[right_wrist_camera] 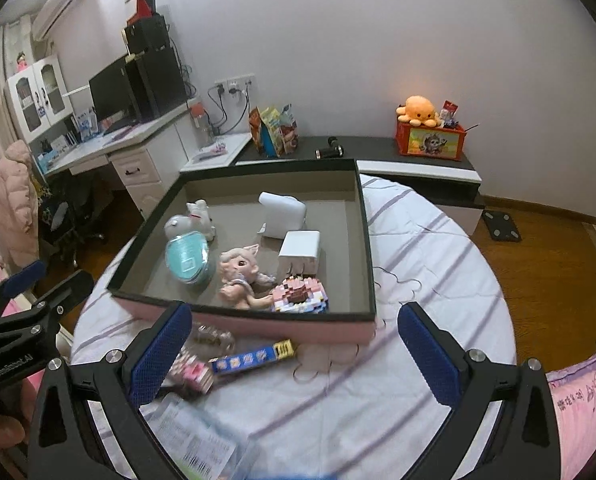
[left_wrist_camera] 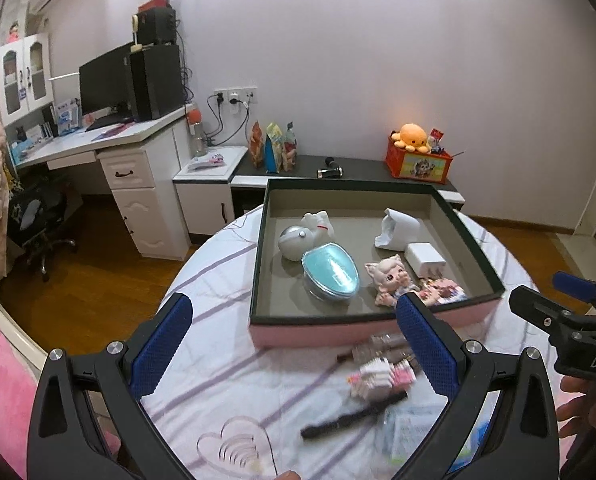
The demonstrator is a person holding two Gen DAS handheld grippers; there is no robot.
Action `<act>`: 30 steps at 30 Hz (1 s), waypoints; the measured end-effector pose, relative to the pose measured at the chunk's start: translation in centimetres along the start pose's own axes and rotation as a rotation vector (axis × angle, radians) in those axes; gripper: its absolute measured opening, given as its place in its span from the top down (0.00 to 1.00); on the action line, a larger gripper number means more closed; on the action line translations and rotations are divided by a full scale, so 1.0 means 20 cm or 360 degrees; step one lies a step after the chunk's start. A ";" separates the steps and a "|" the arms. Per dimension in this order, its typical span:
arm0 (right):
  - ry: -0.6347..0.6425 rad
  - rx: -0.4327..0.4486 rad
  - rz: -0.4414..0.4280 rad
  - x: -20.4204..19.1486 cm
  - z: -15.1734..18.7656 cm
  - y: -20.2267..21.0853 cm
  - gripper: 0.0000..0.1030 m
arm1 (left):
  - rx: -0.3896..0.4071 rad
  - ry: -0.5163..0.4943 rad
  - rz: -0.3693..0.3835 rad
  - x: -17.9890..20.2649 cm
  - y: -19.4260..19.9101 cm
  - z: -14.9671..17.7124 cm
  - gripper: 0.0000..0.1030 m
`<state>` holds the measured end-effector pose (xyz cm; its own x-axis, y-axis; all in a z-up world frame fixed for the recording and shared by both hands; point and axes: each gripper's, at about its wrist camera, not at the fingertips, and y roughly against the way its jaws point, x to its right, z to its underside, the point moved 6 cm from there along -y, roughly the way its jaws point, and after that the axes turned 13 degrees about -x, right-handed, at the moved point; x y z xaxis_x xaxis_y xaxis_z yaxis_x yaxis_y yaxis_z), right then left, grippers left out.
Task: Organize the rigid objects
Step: 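Withdraw both tools and move toward the clear box and blue highlighter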
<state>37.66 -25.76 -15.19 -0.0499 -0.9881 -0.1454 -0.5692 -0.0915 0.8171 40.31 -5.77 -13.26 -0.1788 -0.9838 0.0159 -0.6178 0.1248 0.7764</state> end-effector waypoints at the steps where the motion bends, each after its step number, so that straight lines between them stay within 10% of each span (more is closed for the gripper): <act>1: -0.0003 0.0020 -0.0004 -0.01 0.02 0.04 0.00 | 0.0012 0.0003 -0.0001 0.00 0.04 0.02 0.00; 18: 0.0001 0.0243 -0.0055 -0.11 0.36 0.56 0.00 | 0.0148 0.0047 0.0016 0.00 0.51 0.28 0.00; 30: 0.0002 0.0165 -0.0058 -0.14 0.62 0.56 0.00 | 0.0071 0.0067 0.0035 -0.03 0.57 0.58 0.00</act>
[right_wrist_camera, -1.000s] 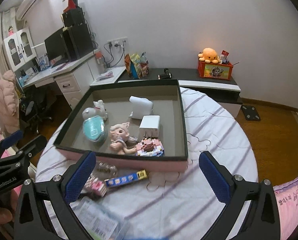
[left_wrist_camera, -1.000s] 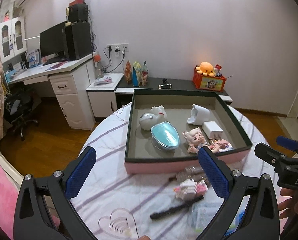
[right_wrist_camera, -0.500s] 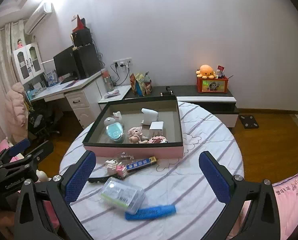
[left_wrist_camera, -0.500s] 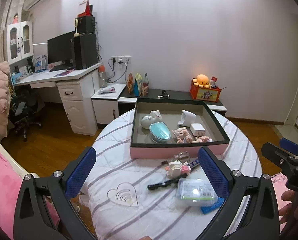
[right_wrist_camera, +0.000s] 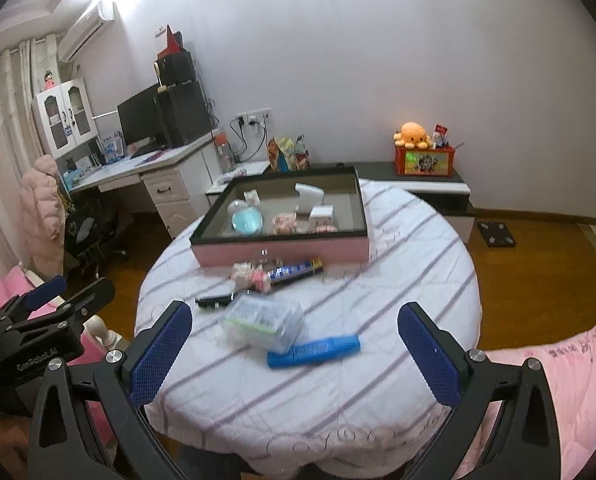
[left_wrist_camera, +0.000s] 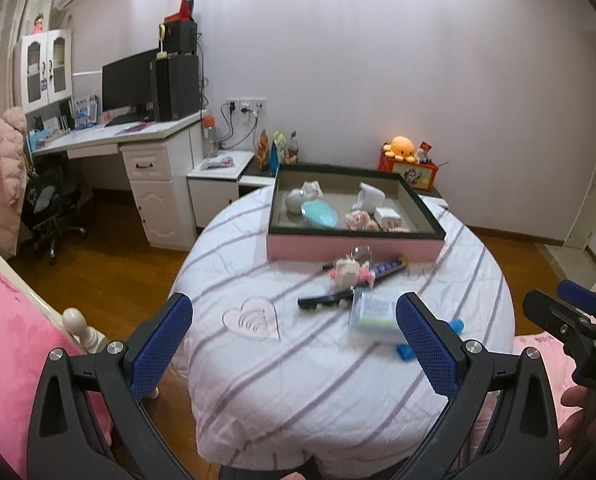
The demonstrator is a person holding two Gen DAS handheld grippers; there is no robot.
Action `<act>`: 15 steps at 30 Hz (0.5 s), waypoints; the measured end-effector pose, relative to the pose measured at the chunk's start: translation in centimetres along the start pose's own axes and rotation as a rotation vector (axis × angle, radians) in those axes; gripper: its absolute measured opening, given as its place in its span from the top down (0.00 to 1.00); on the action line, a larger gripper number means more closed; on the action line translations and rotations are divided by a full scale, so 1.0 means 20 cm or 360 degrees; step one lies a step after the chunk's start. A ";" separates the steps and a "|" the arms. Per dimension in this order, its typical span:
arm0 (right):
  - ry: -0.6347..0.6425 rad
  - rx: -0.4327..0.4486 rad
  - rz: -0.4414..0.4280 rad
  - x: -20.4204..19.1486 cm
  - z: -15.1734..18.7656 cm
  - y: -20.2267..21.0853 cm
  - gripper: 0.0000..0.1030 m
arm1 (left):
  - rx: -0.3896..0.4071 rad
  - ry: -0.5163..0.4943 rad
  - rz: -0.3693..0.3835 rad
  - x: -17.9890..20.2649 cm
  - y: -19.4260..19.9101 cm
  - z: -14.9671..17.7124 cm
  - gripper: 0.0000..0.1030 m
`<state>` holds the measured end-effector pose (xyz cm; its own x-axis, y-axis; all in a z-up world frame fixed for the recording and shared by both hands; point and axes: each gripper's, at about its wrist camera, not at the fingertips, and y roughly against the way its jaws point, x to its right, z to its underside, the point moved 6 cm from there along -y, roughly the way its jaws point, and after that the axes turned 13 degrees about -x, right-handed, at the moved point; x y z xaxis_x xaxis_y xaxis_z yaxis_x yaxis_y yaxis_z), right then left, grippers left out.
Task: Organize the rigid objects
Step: 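Withdraw both tools and move toward the clear box and blue highlighter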
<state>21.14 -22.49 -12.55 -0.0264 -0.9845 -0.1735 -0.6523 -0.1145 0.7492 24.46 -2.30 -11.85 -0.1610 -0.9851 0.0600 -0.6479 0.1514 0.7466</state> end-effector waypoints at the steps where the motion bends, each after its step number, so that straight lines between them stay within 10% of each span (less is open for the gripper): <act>1: 0.0001 -0.0004 0.0004 0.00 0.01 0.00 0.00 | -0.0009 0.0004 0.0007 0.00 0.00 0.02 0.00; 15: 0.0032 -0.0060 0.0021 -0.02 0.06 -0.05 0.00 | -0.0036 0.0013 0.0013 0.01 -0.02 0.07 0.00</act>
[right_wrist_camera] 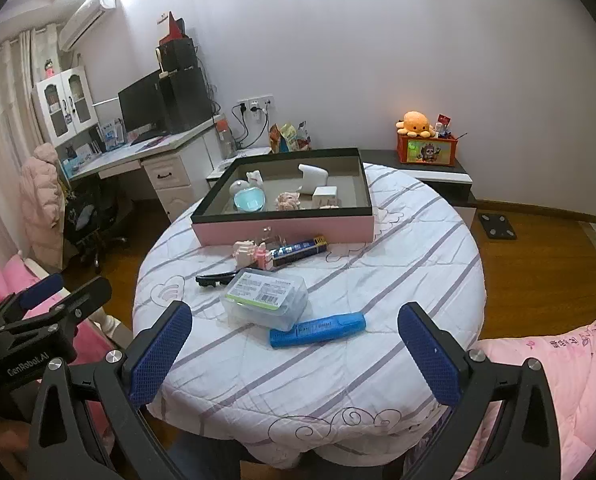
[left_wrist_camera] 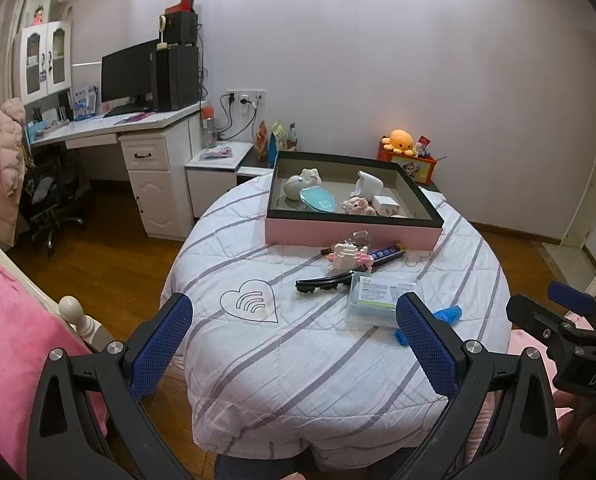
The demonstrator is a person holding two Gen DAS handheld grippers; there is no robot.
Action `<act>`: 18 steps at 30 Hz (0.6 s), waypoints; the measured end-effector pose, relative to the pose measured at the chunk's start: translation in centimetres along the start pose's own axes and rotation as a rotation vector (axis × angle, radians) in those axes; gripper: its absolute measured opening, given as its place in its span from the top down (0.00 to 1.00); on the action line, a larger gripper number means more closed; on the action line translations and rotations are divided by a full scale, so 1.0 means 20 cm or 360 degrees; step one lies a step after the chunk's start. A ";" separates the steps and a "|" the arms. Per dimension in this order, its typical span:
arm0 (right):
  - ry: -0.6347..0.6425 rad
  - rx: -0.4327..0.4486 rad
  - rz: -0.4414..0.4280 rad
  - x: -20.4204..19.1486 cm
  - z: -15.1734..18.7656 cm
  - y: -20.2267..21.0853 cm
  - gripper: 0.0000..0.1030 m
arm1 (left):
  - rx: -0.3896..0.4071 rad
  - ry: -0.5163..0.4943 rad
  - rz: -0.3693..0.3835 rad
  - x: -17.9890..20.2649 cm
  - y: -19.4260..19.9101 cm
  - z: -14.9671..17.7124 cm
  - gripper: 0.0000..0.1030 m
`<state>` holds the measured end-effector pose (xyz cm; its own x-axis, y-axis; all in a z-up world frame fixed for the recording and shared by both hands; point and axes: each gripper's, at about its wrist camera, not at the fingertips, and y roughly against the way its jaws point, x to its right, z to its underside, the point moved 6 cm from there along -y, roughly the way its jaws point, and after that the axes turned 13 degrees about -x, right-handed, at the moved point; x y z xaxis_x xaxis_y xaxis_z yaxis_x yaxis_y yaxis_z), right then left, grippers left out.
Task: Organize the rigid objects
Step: 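Withdraw both tools and move toward the clear box and blue highlighter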
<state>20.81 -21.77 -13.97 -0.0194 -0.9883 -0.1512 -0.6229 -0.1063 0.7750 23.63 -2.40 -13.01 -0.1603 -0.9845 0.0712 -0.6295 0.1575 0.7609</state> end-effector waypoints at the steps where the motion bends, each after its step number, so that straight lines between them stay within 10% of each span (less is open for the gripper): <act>1: 0.0001 -0.0006 0.0002 0.00 0.00 -0.01 0.00 | -0.0006 0.0003 -0.0001 0.00 -0.01 0.00 0.00; 18: -0.0019 -0.0315 0.0053 0.10 0.14 -0.44 0.00 | -0.0175 -0.0033 0.0028 0.08 -0.26 0.06 0.00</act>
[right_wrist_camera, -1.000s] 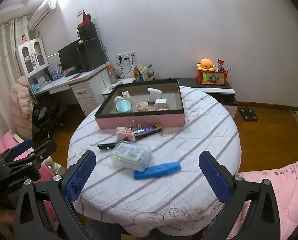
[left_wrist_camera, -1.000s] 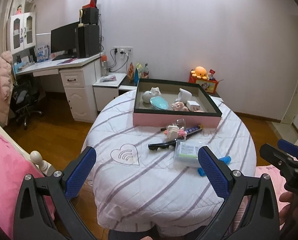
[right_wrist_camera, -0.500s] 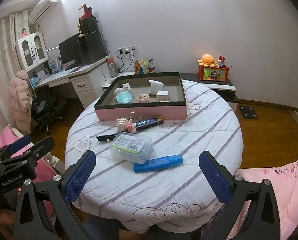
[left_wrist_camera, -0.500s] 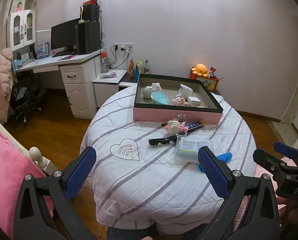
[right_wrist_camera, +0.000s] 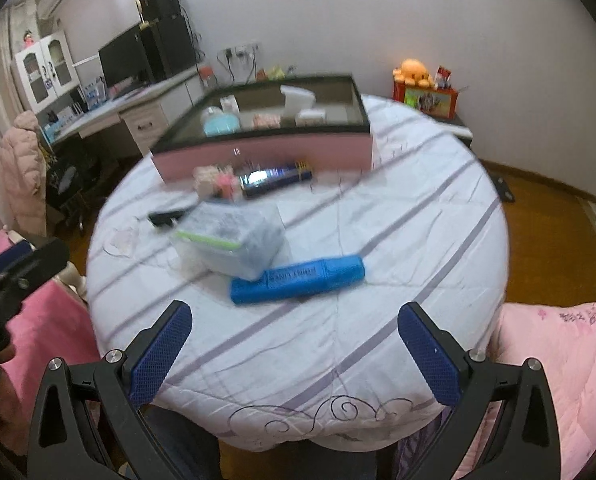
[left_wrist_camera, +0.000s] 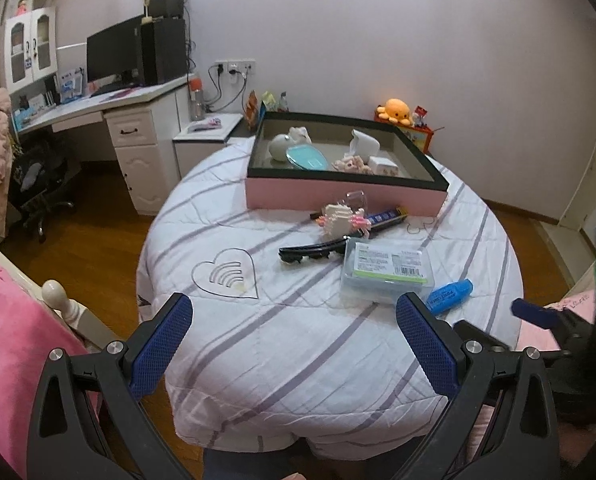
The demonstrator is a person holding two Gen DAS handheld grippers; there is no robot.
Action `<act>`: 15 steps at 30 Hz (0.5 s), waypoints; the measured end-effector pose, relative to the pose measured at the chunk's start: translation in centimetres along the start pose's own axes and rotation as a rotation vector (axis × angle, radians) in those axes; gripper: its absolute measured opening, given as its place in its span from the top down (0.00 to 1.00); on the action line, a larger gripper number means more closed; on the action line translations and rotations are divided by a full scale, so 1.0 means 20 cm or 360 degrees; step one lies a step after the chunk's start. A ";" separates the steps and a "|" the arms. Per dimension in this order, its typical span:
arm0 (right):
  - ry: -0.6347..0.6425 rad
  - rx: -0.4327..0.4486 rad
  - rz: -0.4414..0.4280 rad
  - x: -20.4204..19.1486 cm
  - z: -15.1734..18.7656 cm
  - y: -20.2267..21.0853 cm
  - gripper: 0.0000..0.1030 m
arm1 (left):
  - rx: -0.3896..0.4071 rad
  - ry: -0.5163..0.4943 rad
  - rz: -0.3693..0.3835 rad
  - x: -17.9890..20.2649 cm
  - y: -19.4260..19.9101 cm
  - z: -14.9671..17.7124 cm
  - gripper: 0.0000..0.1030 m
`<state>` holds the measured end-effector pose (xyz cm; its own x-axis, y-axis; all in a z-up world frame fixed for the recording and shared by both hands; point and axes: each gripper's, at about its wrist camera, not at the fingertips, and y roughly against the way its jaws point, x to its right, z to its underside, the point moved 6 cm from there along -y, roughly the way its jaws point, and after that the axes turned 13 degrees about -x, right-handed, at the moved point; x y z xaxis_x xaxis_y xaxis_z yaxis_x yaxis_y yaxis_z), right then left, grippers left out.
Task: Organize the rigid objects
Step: 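Withdraw both tools and move toward the clear box and blue highlighter, then grasp the clear plastic box with the left tool while the right grasps the blue highlighter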
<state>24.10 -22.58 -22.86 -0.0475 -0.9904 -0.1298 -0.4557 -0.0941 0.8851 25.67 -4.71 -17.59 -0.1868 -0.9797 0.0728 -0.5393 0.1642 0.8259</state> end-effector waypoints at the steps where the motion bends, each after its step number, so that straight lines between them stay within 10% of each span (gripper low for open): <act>1: 0.0002 -0.0012 0.0010 0.00 0.00 -0.03 0.00 | -0.0008 0.0002 0.0000 0.00 -0.01 0.00 0.00; 15: 0.0032 -0.0076 0.0098 0.05 -0.04 -0.16 0.00 | -0.0102 -0.0027 0.0046 0.08 -0.21 -0.04 0.00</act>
<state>26.25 -23.31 -25.37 -0.0559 -0.9963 -0.0660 -0.4096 -0.0374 0.9115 28.28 -7.12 -20.46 -0.2160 -0.9724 0.0882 -0.4797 0.1844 0.8579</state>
